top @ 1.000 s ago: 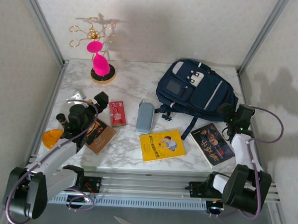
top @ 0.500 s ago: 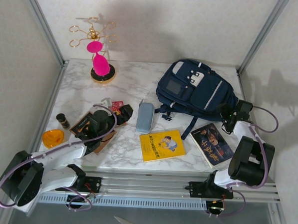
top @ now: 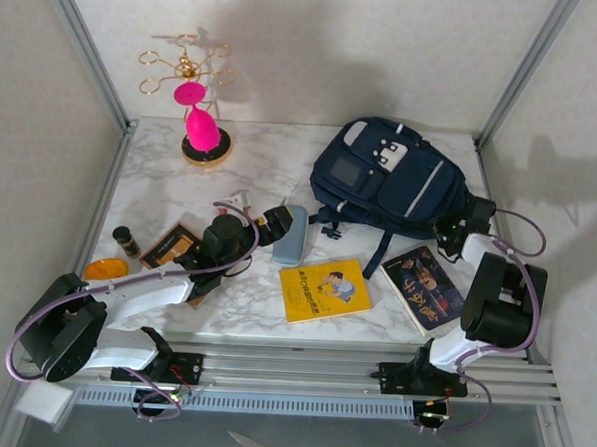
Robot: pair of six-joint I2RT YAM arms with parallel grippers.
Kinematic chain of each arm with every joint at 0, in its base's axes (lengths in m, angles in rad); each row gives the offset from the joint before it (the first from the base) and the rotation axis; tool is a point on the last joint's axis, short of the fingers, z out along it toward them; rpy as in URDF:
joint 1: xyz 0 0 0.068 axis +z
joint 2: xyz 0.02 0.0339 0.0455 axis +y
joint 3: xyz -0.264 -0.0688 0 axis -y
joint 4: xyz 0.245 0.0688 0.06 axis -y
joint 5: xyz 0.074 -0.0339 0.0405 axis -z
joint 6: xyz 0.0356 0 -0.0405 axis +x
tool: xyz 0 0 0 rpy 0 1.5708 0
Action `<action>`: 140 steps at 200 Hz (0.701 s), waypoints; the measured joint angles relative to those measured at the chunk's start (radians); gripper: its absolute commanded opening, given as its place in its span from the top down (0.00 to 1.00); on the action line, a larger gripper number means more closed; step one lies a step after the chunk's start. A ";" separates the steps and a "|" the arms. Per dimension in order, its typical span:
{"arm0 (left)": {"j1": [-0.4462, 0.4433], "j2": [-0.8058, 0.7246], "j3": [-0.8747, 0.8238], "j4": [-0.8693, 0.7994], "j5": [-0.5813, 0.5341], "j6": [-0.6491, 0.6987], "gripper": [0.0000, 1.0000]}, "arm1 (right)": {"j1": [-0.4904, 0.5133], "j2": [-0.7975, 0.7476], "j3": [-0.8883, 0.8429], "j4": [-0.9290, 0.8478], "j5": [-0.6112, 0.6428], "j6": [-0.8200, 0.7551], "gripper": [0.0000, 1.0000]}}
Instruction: Pack books, pencil case, and school supplies into a backpack
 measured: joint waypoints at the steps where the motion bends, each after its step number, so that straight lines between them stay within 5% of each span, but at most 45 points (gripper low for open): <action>1: 0.000 0.000 0.000 0.000 0.000 0.000 0.01 | 0.002 -0.001 0.000 0.000 0.000 0.001 0.87; 60: 0.005 -0.009 0.093 -0.114 -0.017 0.004 0.01 | 0.217 -0.122 -0.008 -0.001 0.004 0.138 0.89; 99: 0.037 -0.041 0.167 -0.210 -0.018 0.008 0.01 | 0.472 -0.148 -0.005 0.058 0.056 0.280 0.87; 140: 0.090 -0.071 0.185 -0.294 -0.014 0.003 0.01 | 0.747 -0.008 0.084 0.177 0.156 0.389 0.81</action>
